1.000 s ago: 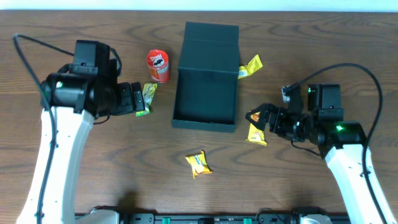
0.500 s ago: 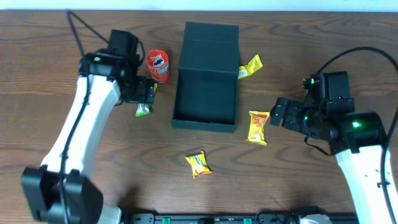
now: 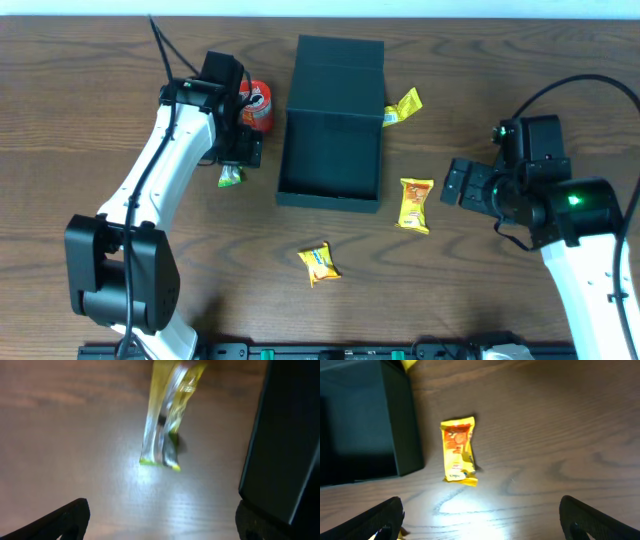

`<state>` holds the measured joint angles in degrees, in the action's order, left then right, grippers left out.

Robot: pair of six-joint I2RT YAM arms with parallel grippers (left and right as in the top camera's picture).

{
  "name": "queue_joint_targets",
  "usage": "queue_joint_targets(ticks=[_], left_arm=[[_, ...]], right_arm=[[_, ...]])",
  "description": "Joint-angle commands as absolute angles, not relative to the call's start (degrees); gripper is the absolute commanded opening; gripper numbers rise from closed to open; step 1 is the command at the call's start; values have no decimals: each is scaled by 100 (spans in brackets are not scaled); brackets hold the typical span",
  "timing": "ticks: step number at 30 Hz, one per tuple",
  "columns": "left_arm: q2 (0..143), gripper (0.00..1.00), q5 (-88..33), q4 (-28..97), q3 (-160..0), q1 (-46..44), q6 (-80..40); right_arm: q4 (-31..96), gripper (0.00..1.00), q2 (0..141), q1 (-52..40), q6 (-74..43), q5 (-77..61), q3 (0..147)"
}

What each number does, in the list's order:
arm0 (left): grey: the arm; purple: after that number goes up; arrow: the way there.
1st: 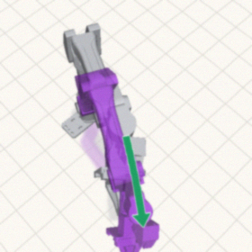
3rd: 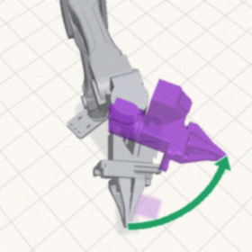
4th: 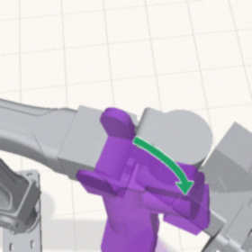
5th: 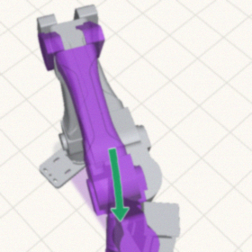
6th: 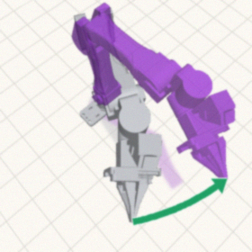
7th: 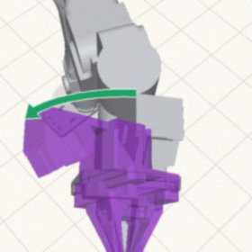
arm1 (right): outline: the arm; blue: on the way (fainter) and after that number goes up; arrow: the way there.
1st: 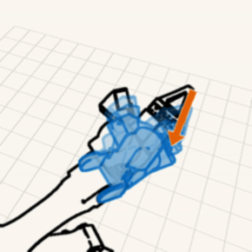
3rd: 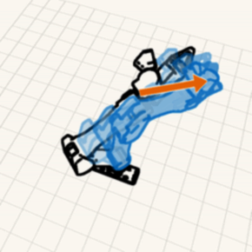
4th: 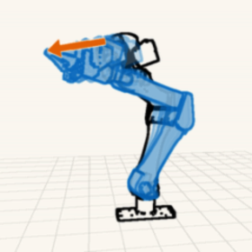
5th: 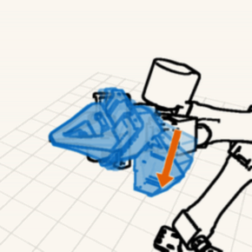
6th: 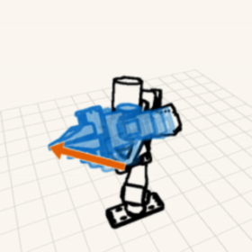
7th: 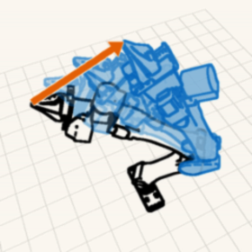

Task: Pack container
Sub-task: 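Reach the left gripper toward the red Pringles can, then close the left gripper on the Pringles can top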

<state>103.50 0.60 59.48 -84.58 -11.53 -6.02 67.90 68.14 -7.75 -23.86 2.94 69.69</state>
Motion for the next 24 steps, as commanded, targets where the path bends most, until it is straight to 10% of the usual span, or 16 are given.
queue_joint_targets(ticks=[1,24], left_arm=[[10370,96,30,6060,-8554,-972,-1468],[10477,95,174,3420,-8925,-1210,631]], right_arm=[[6840,99,6816,-849,-2357,473,7067],[6595,99,7531,-851,-2617,709,7059]])
